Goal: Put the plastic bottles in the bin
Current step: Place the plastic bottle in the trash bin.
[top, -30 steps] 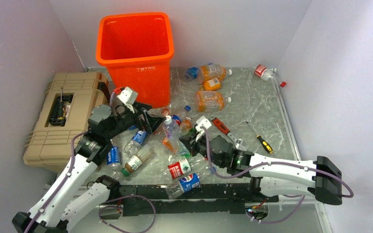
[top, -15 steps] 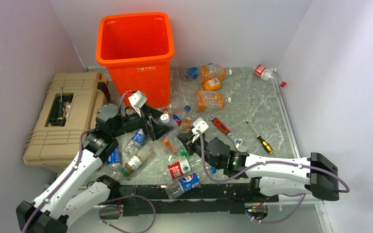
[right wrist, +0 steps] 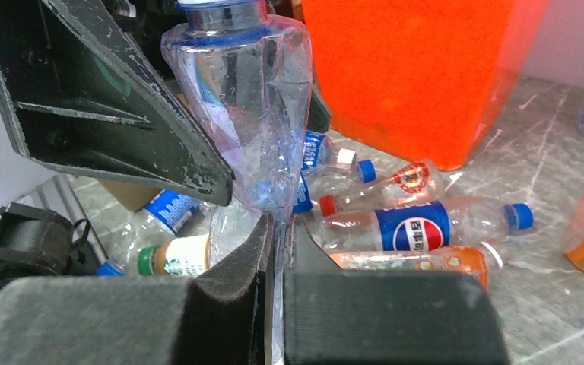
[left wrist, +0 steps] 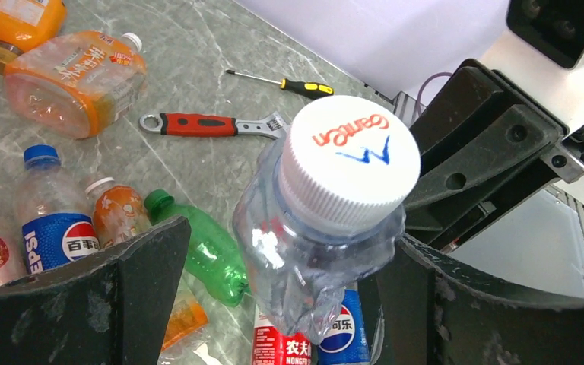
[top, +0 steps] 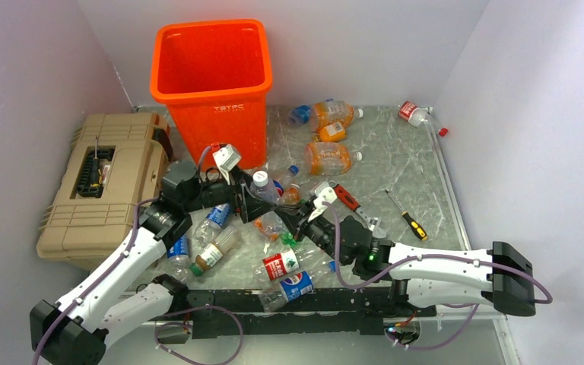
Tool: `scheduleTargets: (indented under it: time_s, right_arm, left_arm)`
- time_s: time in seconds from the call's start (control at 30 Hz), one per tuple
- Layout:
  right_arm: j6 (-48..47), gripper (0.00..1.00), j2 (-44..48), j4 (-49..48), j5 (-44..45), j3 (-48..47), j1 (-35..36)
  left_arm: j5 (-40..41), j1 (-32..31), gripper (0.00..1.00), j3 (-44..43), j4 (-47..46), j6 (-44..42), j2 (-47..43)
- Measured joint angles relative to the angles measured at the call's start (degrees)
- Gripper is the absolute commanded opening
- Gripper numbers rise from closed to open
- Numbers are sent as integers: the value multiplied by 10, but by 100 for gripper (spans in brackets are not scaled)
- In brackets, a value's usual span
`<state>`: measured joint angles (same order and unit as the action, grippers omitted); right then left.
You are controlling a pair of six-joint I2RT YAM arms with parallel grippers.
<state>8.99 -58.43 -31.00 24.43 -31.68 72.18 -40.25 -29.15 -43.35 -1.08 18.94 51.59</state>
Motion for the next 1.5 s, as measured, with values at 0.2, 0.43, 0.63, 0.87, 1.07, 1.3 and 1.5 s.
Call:
scheduleTargets:
  time_s: [0.2,0.43,0.63,0.87,1.07,1.3,1.5]
  right_arm:
    - [5,0,-29,-25,-10,2,6]
    - [7,0,-45,-27,-12,2,8]
    - [7,31,-46,-27,-12,2,8]
    - [26,100,-28,21,-6,-9,9]
    - [37,100,113,111,38,-5,10]
    - [69,97,261,160,128,54,10]
    - [105,97,284,208,145,87,10]
  left_arm:
    - [-2,-2,76,0,-10,3,-5]
    - [-4,-2,35,1,-26,2,-23]
    - [-14,-2,21,1,-29,3,-20]
    - [7,-7,0,0,5,-16,-22]
    - [105,-9,0,-9,25,-24,-70]
    - [268,-9,0,-243,-21,-91,19]
    - [415,-2,0,-408,-131,-196,156]
